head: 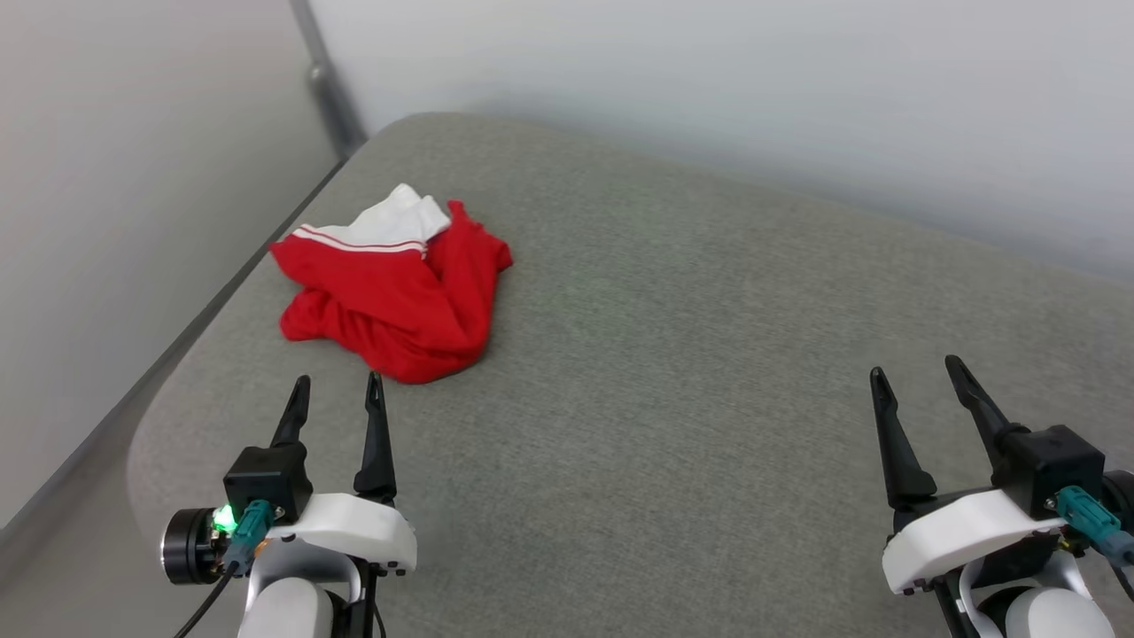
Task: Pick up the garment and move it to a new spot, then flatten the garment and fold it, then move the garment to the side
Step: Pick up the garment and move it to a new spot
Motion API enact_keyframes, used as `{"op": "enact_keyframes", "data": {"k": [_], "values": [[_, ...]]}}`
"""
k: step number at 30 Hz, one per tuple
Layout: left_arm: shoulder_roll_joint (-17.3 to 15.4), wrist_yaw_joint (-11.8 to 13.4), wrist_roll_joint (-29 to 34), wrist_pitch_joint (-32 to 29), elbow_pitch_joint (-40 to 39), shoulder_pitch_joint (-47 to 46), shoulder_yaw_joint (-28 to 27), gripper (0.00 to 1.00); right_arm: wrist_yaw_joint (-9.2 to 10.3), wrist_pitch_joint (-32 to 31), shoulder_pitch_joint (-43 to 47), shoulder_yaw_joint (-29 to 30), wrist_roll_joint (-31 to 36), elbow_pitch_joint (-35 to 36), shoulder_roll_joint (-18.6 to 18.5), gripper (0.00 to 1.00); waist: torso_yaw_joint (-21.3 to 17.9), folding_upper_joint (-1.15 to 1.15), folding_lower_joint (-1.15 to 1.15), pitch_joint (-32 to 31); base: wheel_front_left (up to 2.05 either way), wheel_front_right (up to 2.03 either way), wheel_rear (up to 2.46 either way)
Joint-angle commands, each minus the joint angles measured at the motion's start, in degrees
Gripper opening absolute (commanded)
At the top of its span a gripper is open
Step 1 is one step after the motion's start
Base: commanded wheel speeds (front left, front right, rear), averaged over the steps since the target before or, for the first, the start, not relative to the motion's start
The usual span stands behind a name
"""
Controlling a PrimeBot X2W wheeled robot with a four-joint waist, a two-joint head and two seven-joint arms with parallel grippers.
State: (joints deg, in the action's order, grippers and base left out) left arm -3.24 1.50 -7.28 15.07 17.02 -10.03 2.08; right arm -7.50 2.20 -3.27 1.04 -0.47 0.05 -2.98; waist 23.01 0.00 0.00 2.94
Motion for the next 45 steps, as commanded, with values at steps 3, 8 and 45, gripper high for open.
{"op": "enact_keyframes", "data": {"k": [3,8,45], "values": [[0.18,-0.18,-0.34,0.16,-0.40,-0.49,-0.07,1.00,0.02,-0.11,-0.50,0.07,0.26,0.37,-0.35,1.00,2.67,0.00,0.00,0.65,0.00,0.00,0.00],[0.27,-0.02,-0.52,0.16,-0.57,-0.56,0.08,1.00,0.02,-0.27,-0.77,0.21,0.62,0.54,-0.33,1.00,3.70,0.00,0.00,1.06,0.00,0.00,0.00],[-23.14,-8.72,-15.34,-51.91,22.50,-37.17,-2.83,1.00,0.02,0.88,-14.04,-3.90,-1.78,4.18,-4.18,1.00,-16.16,0.00,0.00,26.80,0.00,0.00,0.00]]}}
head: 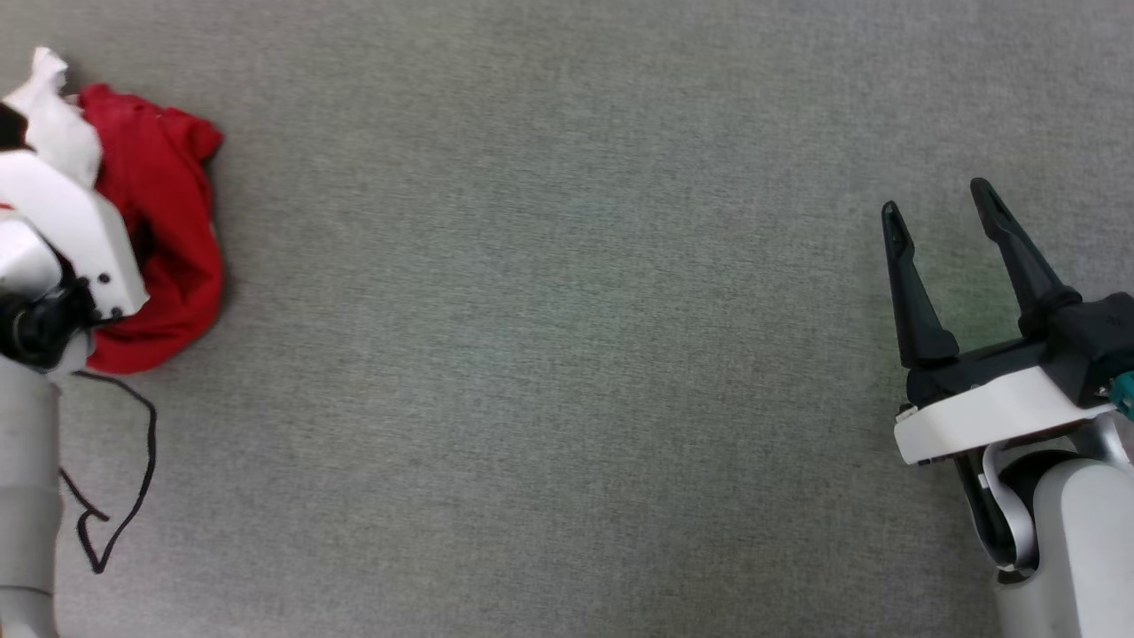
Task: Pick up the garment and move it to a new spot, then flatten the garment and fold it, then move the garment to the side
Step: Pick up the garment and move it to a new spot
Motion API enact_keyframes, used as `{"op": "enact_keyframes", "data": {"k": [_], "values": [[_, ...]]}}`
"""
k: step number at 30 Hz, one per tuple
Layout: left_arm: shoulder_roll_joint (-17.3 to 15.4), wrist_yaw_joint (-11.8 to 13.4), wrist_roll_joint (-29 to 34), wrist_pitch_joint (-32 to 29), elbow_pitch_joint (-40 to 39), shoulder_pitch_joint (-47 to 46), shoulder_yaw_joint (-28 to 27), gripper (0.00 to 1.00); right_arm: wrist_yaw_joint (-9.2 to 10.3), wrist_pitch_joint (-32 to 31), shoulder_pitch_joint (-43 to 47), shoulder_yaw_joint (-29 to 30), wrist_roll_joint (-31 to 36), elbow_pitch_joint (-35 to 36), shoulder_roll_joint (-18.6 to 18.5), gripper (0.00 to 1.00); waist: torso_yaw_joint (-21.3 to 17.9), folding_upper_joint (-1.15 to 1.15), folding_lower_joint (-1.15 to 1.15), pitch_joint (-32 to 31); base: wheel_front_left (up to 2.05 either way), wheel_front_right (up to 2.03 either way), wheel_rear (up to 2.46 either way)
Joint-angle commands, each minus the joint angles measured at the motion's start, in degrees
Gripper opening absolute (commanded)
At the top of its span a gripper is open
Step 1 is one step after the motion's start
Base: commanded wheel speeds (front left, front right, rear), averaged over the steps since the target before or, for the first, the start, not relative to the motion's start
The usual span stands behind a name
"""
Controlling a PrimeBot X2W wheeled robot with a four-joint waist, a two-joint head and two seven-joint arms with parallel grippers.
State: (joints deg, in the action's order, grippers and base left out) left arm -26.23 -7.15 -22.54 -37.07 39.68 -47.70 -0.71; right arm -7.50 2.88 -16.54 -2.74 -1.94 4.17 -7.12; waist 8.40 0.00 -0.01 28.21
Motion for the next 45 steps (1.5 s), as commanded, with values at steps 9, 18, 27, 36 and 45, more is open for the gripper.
{"op": "enact_keyframes", "data": {"k": [9,18,27,36,45], "values": [[1.44,3.48,-3.80,-4.60,5.60,4.49,-2.82,0.00,0.02,1.42,-2.11,-0.07,-1.07,-2.58,-0.05,1.00,-2.43,0.00,0.01,1.44,0.00,0.00,0.00],[-0.48,6.39,1.18,12.03,1.01,1.19,-1.93,0.00,0.02,2.36,-0.21,-0.02,-1.41,-4.69,0.73,1.00,-1.82,0.00,0.01,-4.77,0.00,0.00,0.00],[1.50,6.15,4.92,31.53,-1.06,-0.15,0.77,0.00,0.02,2.97,4.26,1.38,-1.75,-7.35,2.60,1.00,-2.03,0.00,0.01,-15.25,0.00,0.00,0.00],[8.45,5.23,3.43,40.86,-3.15,2.16,2.73,0.00,0.02,2.05,8.67,2.18,-1.55,-8.18,3.84,1.00,-6.49,0.00,0.01,-23.48,0.00,0.00,0.00],[17.83,2.94,2.64,42.47,-7.87,9.82,9.36,0.00,0.02,-0.14,12.60,2.77,-1.10,-6.93,4.22,1.00,-14.39,0.00,0.01,-28.32,0.00,0.00,0.00]]}}
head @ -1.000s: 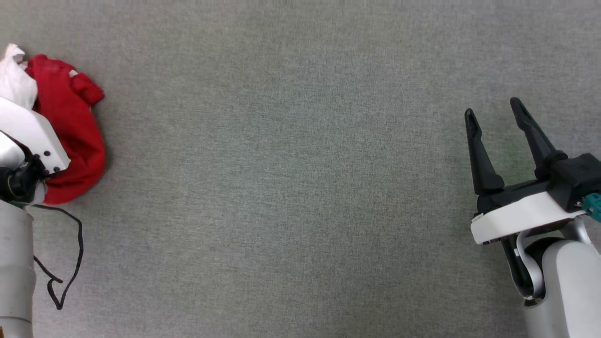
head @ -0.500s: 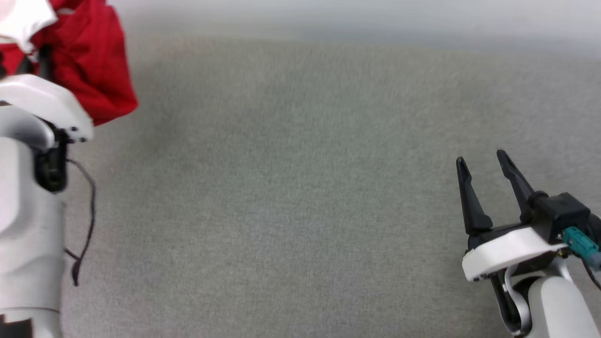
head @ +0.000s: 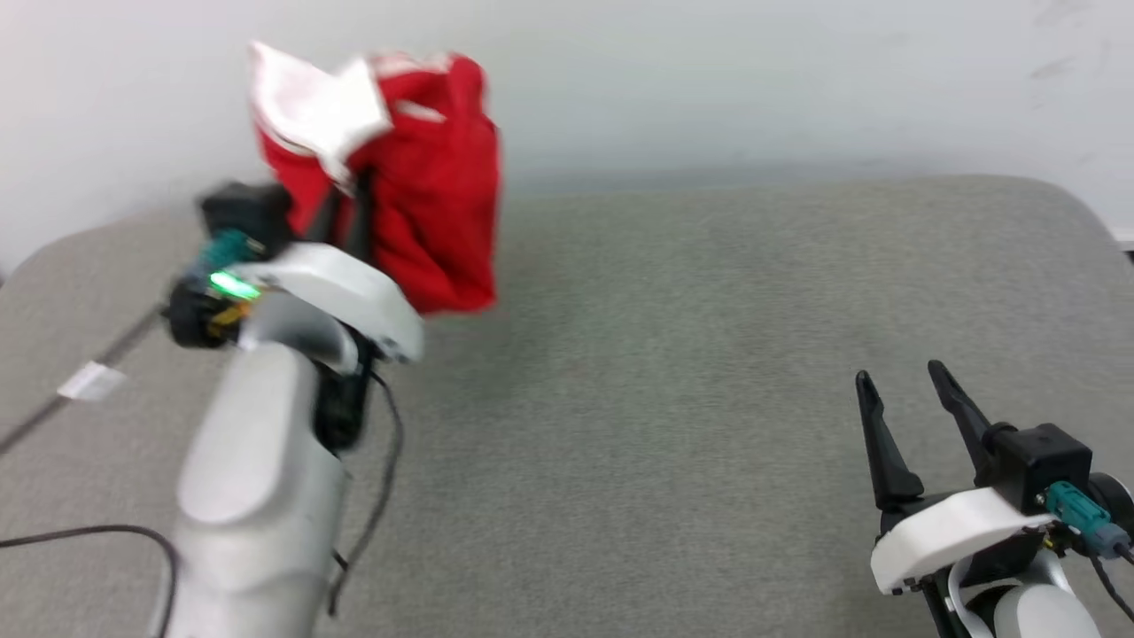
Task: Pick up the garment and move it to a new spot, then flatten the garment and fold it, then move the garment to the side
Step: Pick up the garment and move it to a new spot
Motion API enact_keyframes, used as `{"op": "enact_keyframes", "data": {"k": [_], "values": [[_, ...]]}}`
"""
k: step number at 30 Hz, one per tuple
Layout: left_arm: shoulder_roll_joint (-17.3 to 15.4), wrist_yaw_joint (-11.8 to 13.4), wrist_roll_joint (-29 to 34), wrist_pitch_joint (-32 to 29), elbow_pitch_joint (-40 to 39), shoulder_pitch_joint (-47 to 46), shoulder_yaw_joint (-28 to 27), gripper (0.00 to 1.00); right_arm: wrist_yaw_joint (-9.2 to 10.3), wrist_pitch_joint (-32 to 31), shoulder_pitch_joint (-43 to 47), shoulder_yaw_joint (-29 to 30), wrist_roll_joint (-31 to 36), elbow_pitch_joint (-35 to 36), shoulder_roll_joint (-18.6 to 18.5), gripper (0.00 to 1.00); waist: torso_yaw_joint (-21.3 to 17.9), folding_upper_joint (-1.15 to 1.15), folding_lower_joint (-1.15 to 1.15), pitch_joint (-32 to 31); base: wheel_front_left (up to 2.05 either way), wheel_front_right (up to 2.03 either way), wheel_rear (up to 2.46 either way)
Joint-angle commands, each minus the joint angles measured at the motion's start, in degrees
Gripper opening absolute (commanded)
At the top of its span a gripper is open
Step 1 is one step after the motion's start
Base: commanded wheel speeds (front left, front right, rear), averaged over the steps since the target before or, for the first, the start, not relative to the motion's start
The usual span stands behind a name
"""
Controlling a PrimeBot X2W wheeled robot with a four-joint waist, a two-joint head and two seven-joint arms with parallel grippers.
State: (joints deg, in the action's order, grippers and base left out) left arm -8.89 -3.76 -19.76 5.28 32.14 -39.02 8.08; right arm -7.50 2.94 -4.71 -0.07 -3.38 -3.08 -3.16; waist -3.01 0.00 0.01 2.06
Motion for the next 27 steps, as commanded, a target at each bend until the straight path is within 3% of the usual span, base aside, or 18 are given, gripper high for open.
{"op": "enact_keyframes", "data": {"k": [1,5,13,14,15,20,27], "values": [[1.30,-0.94,0.19,-0.03,-0.67,2.07,1.94,0.00,0.02,-0.41,1.16,0.23,0.36,0.65,0.26,1.00,-3.75,0.00,-0.01,-2.29,0.00,0.00,0.00],[3.78,-2.48,-0.46,-0.88,-0.06,6.51,7.45,0.00,0.02,-1.40,2.68,0.62,0.10,1.73,0.30,1.00,-6.25,0.00,-0.01,-2.07,0.00,0.00,0.00],[5.69,-3.14,-1.00,-1.13,4.42,12.52,17.15,0.00,0.02,-1.82,3.13,0.42,-0.89,2.64,0.34,1.00,-8.81,0.00,-0.01,0.54,0.00,0.00,0.00],[5.93,-3.14,-1.91,-1.72,7.20,13.48,20.06,0.79,0.02,-1.45,2.49,0.27,-1.51,2.54,0.33,1.00,-9.15,0.00,-0.01,1.58,0.00,0.00,0.00],[5.97,-3.21,-2.38,-1.54,7.71,13.55,21.03,1.00,0.02,-1.27,2.33,0.23,-1.69,2.43,0.33,1.00,-9.18,0.00,-0.01,1.85,0.00,0.00,0.00],[5.92,-1.96,-3.72,3.24,7.54,11.96,24.20,1.00,0.02,-0.34,1.62,0.49,-2.49,1.95,0.33,1.00,-8.24,0.00,-0.01,2.33,0.00,0.00,0.00],[5.83,1.34,-2.84,9.40,1.51,11.43,23.07,1.00,0.02,-0.25,1.66,1.28,-1.65,1.49,0.32,1.00,-5.56,0.00,-0.01,1.33,0.00,0.00,0.00]]}}
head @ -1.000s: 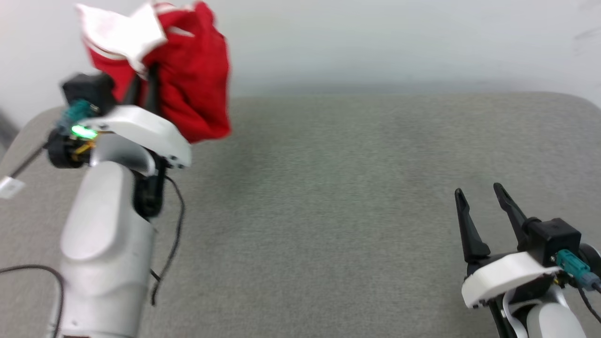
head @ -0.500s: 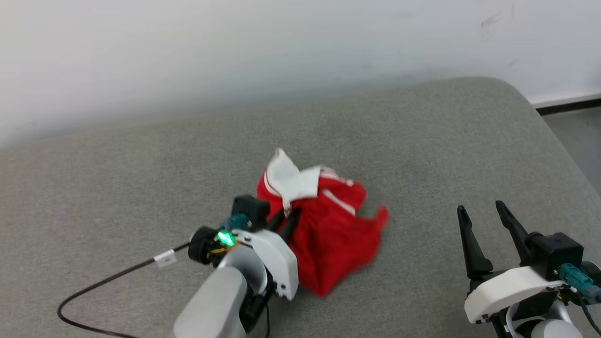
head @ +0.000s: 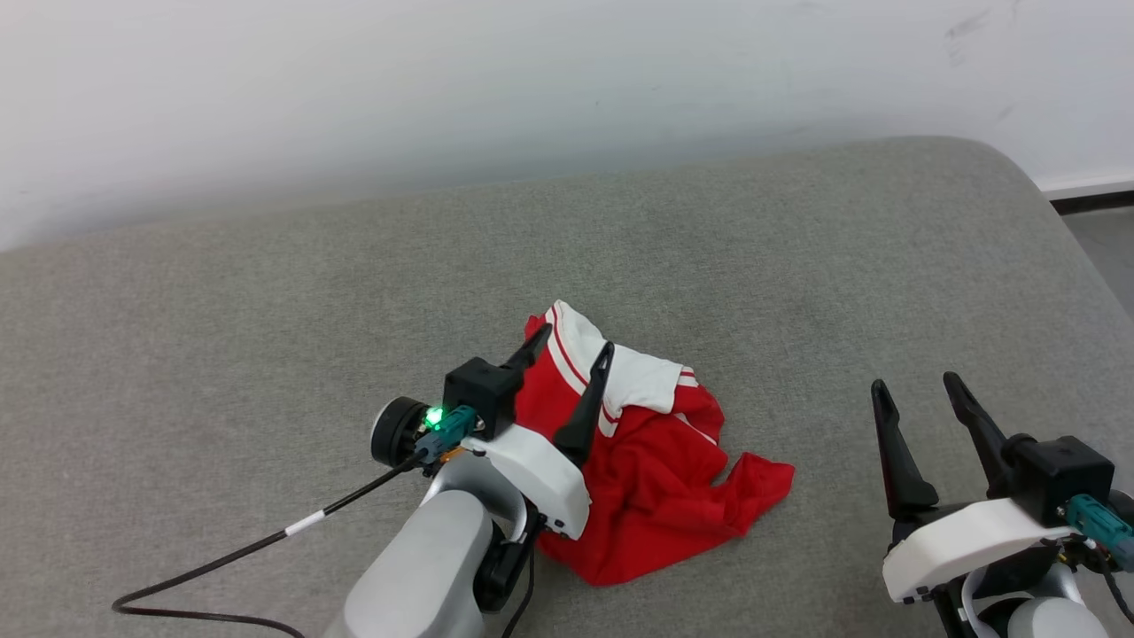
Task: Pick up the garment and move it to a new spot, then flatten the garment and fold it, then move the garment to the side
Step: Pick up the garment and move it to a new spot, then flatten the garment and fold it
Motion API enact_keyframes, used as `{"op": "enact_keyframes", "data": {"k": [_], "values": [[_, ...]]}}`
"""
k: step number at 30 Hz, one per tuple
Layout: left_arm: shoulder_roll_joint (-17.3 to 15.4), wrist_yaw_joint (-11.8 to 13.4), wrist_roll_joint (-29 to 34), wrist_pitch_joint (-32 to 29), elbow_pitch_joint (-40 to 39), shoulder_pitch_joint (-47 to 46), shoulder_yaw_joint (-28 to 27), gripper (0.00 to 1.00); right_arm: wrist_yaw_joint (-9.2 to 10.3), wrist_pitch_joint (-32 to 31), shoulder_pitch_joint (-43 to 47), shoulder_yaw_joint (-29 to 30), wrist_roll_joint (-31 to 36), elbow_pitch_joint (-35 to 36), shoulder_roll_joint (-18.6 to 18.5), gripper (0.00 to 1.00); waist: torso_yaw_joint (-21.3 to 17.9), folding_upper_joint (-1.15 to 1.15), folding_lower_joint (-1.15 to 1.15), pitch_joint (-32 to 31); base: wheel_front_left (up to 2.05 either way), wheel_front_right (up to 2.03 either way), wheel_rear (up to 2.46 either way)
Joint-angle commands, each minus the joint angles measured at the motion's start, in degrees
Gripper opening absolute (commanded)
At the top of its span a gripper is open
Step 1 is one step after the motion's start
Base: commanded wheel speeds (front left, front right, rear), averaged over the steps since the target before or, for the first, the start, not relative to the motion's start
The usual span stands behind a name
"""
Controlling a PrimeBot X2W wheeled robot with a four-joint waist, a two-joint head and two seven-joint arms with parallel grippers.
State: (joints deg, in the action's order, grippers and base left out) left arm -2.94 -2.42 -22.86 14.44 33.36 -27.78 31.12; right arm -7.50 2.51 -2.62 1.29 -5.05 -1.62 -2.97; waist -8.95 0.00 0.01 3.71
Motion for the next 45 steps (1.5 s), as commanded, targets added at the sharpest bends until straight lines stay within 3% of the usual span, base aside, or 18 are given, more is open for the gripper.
{"op": "enact_keyframes", "data": {"k": [1,13,18,27,42,45], "values": [[-0.41,0.55,0.29,0.45,-0.91,0.78,-0.61,1.00,0.02,0.14,-0.34,0.12,0.22,0.03,0.13,1.00,0.77,0.00,-0.01,-0.52,0.00,0.00,0.00],[-6.81,10.01,-1.23,0.81,-14.76,11.94,-13.54,1.00,0.02,-0.77,1.03,1.88,1.29,0.78,0.13,1.00,3.22,0.00,-0.01,-1.58,0.00,0.00,0.00],[-9.09,12.10,-1.25,0.76,-18.05,17.67,-17.62,1.00,0.02,-1.03,2.09,2.25,1.38,0.73,0.12,1.00,3.52,0.00,-0.01,-2.29,0.00,0.00,0.00],[-11.69,12.44,-0.32,-0.15,-19.67,22.49,-17.53,1.00,0.02,-2.11,4.13,1.20,1.43,1.13,0.12,1.00,4.10,0.00,-0.01,-3.97,0.00,0.00,0.00],[-12.23,12.02,-0.29,-1.62,-21.14,22.09,-15.71,1.00,0.02,-2.88,4.98,-0.55,0.78,2.30,0.12,1.00,5.26,0.00,-0.01,-4.19,0.00,0.00,0.00],[-11.70,10.99,-0.76,-3.08,-21.50,20.97,-14.64,1.00,0.02,-2.96,5.04,-0.59,0.76,2.38,0.12,1.00,5.42,0.00,-0.01,-4.03,0.00,0.00,0.00]]}}
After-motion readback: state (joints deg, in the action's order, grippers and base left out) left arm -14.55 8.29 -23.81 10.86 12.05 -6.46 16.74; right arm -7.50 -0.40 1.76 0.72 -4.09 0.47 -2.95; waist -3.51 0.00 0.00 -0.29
